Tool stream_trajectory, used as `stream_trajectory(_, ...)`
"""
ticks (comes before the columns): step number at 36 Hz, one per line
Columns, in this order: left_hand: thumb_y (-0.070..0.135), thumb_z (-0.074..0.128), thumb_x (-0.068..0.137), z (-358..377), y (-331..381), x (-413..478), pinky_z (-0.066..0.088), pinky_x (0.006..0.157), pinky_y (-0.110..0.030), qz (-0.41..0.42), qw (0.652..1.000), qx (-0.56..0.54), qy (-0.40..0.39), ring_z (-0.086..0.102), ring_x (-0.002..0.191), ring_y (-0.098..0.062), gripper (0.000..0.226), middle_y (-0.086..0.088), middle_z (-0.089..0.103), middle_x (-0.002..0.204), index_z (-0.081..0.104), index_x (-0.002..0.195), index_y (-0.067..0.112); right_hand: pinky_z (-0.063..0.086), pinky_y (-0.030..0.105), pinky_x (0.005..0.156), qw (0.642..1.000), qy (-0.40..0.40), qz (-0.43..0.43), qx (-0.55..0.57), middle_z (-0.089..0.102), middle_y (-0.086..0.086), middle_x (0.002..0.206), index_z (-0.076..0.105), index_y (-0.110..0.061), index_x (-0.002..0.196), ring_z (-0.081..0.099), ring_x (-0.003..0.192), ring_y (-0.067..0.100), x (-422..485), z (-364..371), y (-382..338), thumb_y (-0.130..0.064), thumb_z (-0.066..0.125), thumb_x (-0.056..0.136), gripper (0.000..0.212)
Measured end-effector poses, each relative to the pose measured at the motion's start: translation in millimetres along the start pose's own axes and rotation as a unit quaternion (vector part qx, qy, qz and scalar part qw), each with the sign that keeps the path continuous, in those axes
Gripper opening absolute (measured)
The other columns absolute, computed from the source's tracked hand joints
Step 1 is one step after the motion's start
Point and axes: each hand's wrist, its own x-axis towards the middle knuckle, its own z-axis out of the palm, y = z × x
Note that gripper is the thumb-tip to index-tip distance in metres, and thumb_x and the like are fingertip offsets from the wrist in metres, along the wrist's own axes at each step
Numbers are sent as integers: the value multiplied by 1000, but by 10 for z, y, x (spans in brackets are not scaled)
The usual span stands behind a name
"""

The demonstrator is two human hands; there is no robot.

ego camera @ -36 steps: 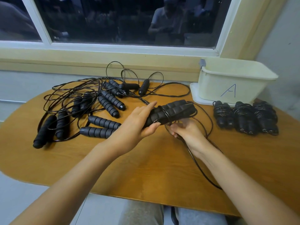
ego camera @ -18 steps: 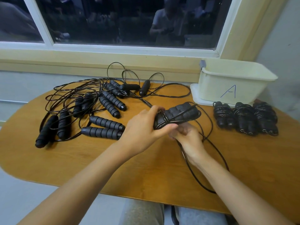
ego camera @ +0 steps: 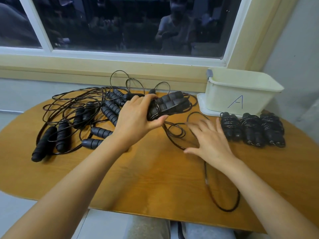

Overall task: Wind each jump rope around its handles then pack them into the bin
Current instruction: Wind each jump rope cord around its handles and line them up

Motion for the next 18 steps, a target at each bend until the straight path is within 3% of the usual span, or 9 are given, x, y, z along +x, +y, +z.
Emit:
stream_trajectory(3,65,48,84,-11,37,52,44,73,-35,22,1000,-1,7,56,90,-23,68,-3,66,97,56,126,12,16,46,122,995,26,-25,92,27,-5,160,20,-31,156,13,150,17,84,-88,-31,-67,65,79,97)
stream_trajectory(5,65,48,83,-24,81,100,42,74,-33,36,999,-1,9,57,92,-23,68,-4,66,100,57,126,12,30,42,117,984,42,-41,167,30,-7,158,20,-35,154,22,147,15,160,-106,-105,-67,67,77,96)
stream_trajectory(7,66,47,83,-46,125,164,40,77,-32,47,999,-2,8,57,95,-22,68,-3,66,103,56,126,14,39,39,110,971,45,-43,229,38,-8,152,27,-37,149,33,140,13,250,-82,-185,-65,69,77,87)
stream_trajectory(9,67,46,83,-72,154,227,38,77,-29,57,998,-3,7,56,95,-20,69,-2,66,103,56,127,15,42,41,107,955,13,-42,293,46,-8,145,39,-39,140,40,135,13,322,-24,-255,-56,68,84,66)
stream_trajectory(12,67,47,84,-133,138,299,37,73,-29,75,997,0,17,55,90,-20,68,-1,65,98,57,125,14,50,42,95,920,-2,-51,389,69,-14,108,58,-43,99,62,106,10,367,-3,-305,-34,61,97,10)
stream_trajectory(13,66,48,83,-158,114,312,37,73,-30,79,997,3,21,55,89,-21,68,-2,65,98,57,125,14,51,41,92,906,-5,-50,419,71,-12,90,59,-41,87,66,92,11,369,-15,-287,-28,58,99,18)
stream_trajectory(15,65,48,83,-219,42,325,37,73,-31,83,996,11,29,55,90,-22,68,-2,65,99,57,126,13,52,32,80,873,-35,-50,484,65,-8,67,62,-29,81,63,67,9,345,-38,-181,-18,56,100,23)
stream_trajectory(18,64,49,83,-284,-92,303,38,73,-32,90,995,17,36,52,88,-20,66,-2,64,99,57,125,13,54,31,74,833,-87,-15,546,56,-8,60,66,-12,86,51,54,5,309,-66,86,-11,55,99,17)
